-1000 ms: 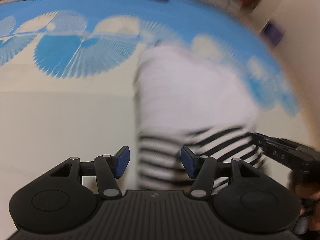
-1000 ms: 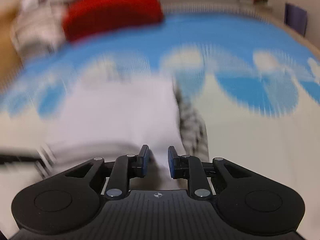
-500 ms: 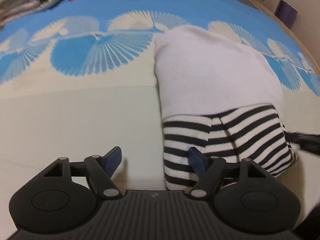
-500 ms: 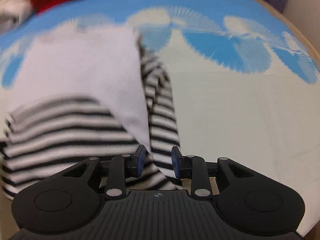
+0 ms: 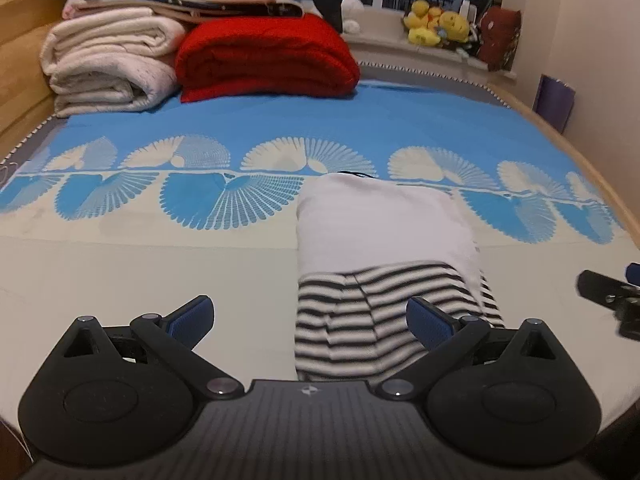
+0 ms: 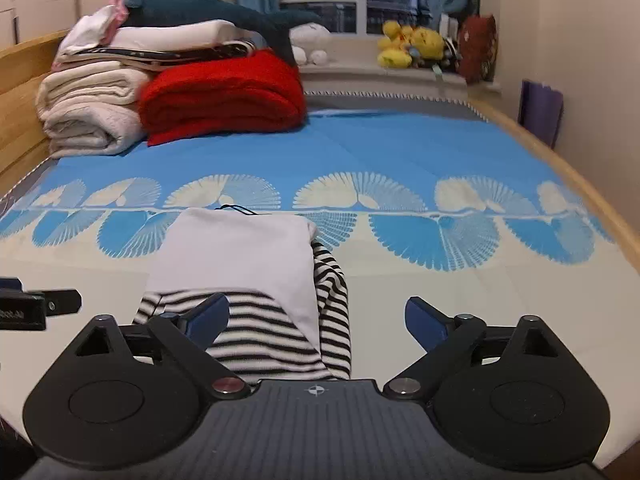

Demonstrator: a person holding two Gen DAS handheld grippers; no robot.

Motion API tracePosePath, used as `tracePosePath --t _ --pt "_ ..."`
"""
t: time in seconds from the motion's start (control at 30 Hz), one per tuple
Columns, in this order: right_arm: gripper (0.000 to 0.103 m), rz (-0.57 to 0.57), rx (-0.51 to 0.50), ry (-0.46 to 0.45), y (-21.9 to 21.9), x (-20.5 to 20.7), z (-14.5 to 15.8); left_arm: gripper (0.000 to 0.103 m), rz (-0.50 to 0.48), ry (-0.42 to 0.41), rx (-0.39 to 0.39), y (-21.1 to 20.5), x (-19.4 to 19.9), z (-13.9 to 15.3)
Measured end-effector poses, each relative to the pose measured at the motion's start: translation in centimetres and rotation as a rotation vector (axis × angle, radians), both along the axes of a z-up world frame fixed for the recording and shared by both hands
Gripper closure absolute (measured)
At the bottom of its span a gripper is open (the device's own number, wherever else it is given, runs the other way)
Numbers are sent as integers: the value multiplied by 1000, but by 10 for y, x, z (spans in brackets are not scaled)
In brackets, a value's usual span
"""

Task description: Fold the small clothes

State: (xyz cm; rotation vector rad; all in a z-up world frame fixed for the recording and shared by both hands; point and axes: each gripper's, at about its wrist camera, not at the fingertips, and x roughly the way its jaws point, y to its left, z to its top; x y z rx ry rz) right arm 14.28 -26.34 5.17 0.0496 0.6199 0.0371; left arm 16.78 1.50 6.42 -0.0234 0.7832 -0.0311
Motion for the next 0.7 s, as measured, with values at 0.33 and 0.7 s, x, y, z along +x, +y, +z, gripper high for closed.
tracePosePath --t 0.33,0.7 --pt "5 -56 12 28 0 -46 -39 1 -43 30 71 -14 -70 -46" --pt "5 -30 -60 22 18 -37 -51 1 24 13 18 -14 -44 -57"
